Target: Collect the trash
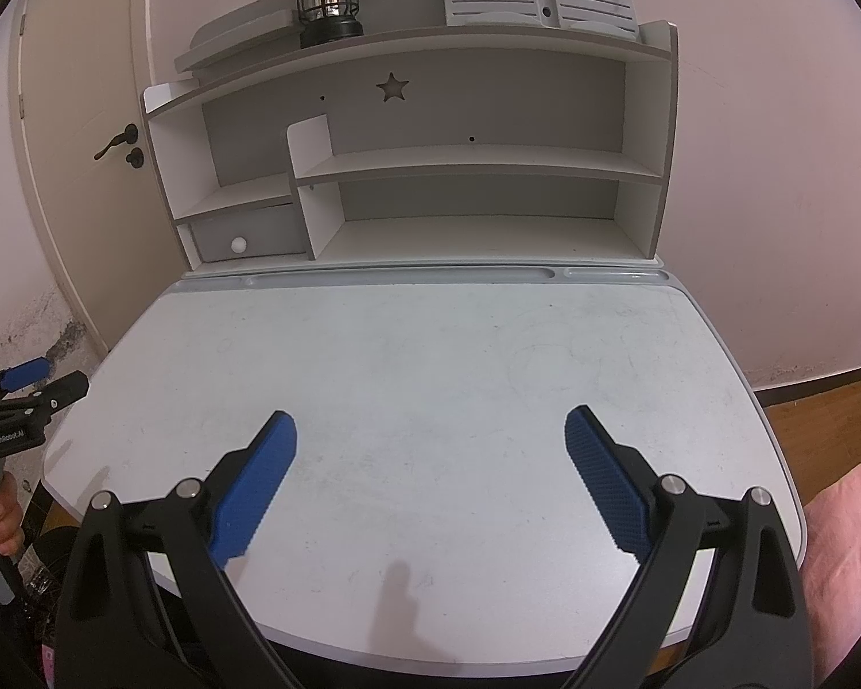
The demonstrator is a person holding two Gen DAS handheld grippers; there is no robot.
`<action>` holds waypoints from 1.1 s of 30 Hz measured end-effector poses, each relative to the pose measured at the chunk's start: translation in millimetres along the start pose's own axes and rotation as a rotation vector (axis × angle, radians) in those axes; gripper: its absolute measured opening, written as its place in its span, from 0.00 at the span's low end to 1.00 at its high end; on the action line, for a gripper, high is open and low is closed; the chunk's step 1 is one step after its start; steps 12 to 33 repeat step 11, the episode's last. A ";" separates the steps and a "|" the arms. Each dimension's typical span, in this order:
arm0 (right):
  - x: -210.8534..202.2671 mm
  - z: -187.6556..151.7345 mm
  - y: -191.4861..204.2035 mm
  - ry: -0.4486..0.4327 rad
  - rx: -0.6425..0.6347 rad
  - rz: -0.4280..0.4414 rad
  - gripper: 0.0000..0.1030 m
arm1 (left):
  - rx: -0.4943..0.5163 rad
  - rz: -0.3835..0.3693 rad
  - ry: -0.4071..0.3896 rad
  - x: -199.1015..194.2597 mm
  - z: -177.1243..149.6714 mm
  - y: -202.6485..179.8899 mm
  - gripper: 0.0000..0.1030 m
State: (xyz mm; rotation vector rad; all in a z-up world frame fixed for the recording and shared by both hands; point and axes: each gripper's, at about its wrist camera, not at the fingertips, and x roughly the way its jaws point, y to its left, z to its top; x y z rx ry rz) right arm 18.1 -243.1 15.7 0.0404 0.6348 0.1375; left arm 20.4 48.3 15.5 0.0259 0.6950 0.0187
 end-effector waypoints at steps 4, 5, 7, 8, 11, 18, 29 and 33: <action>1.1 0.2 -1.7 0.002 0.005 -0.004 0.89 | 0.011 -0.014 -0.008 -2.5 1.0 -3.1 0.92; 1.3 0.7 -2.0 0.001 0.005 -0.004 0.89 | 0.012 -0.009 -0.005 -2.5 1.6 -3.7 0.92; 1.4 1.1 -2.4 0.000 0.006 -0.005 0.89 | 0.012 -0.016 0.004 -1.4 2.4 -4.1 0.92; 1.4 1.0 -2.3 0.000 0.006 -0.005 0.89 | 0.010 -0.024 0.011 -0.4 2.4 -3.7 0.92; 1.5 1.0 -2.2 0.000 0.006 -0.005 0.89 | 0.004 -0.028 0.025 1.4 1.3 -4.0 0.92; 1.5 1.0 -2.2 0.000 0.006 -0.005 0.89 | 0.004 -0.028 0.025 1.4 1.3 -4.0 0.92; 1.5 1.0 -2.2 0.000 0.006 -0.005 0.89 | 0.004 -0.028 0.025 1.4 1.3 -4.0 0.92; 1.5 1.0 -2.2 0.000 0.006 -0.005 0.89 | 0.004 -0.028 0.025 1.4 1.3 -4.0 0.92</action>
